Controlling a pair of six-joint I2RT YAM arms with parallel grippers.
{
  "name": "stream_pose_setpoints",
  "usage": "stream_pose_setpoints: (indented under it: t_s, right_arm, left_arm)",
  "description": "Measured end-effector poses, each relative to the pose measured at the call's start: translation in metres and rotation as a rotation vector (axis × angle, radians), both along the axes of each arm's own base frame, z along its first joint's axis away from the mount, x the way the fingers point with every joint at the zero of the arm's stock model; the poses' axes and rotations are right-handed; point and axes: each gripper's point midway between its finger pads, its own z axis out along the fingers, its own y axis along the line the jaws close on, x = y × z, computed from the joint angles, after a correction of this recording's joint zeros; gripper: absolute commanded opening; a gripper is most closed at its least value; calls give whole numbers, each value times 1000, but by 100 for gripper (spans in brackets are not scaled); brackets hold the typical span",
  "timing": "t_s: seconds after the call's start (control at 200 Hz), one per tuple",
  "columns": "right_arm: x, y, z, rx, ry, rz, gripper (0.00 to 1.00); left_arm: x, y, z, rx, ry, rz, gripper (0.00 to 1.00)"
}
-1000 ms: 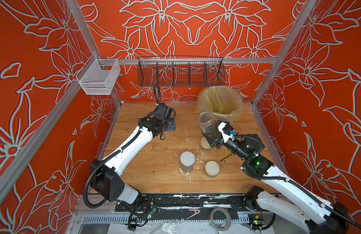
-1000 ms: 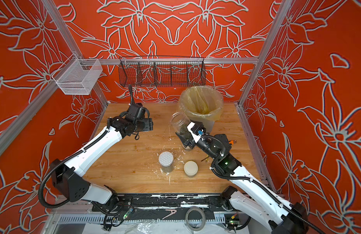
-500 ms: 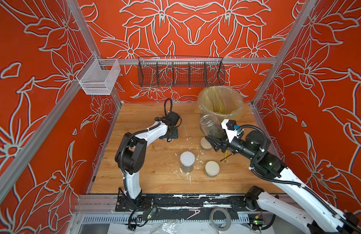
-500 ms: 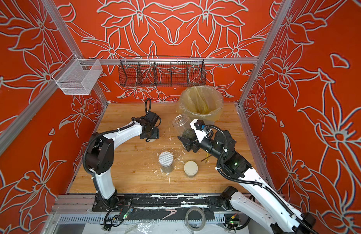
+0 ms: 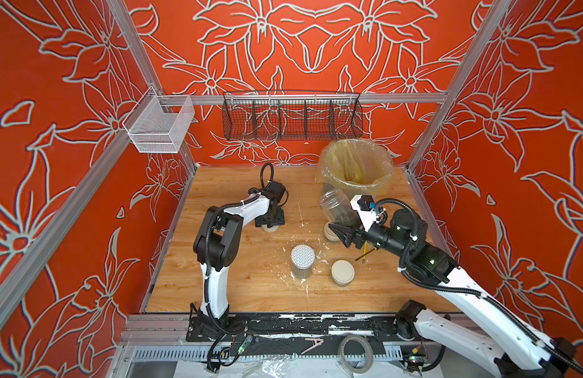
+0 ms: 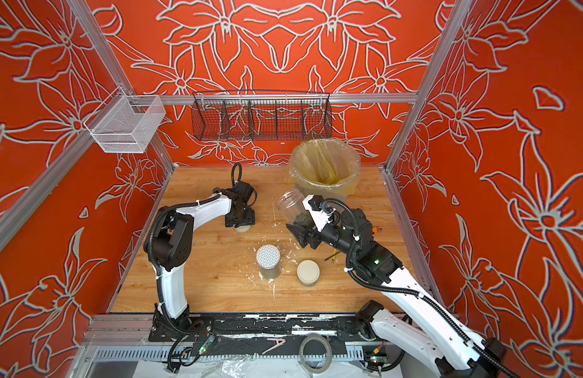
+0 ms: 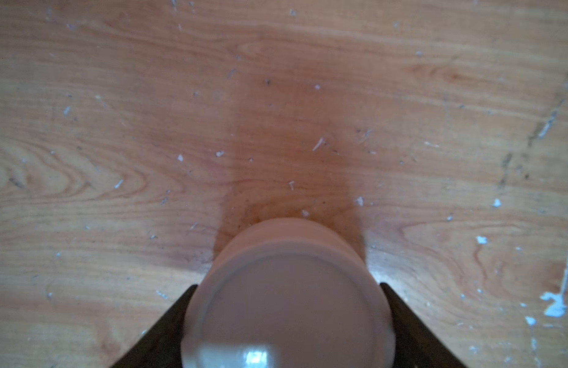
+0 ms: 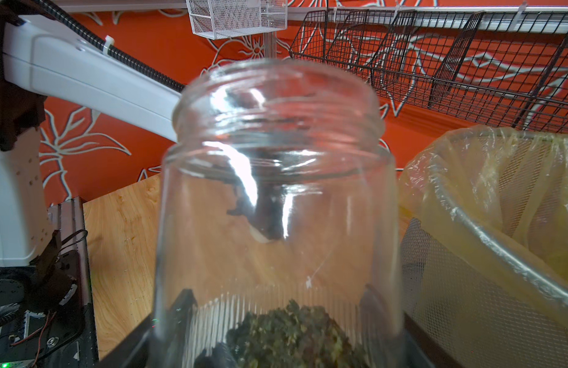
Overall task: Empty moldy tea leaves from jars
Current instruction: Place the lid at the center of the board, then adjust the jar.
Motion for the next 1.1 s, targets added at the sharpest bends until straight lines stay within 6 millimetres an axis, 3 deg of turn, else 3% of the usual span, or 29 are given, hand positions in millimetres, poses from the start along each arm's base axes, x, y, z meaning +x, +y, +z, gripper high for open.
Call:
stream_pose_setpoints:
  t_s: [0.285, 0.425, 0.551, 0.686, 0.741, 0.831, 0.966, 1.101]
  right_arm:
    - [2, 1, -3, -6, 8, -1, 27]
    - [4, 2, -3, -8, 10, -5, 27]
    - [10, 6, -3, -14, 24, -11, 27]
    - [21, 12, -5, -20, 50, -21, 27]
    - [25, 15, -4, -20, 59, -23, 27]
    - [30, 19, -3, -16, 66, -26, 27]
    - [37, 24, 1, -8, 75, -29, 27]
    - [41, 27, 7, 9, 65, -29, 27]
  left_arm:
    - [-4, 1, -3, -12, 15, -5, 91]
    - [-6, -3, 24, -59, -29, -10, 91]
    - [-11, -13, 86, -177, -147, -23, 91]
    - [-27, -33, 191, -404, -372, -83, 92]
    - [-39, -42, 238, -513, -481, -126, 93]
    - [-64, -54, 301, -669, -626, -201, 95]
    - [-103, -71, 356, -841, -747, -318, 98]
    - [-133, -97, 375, -941, -770, -454, 98]
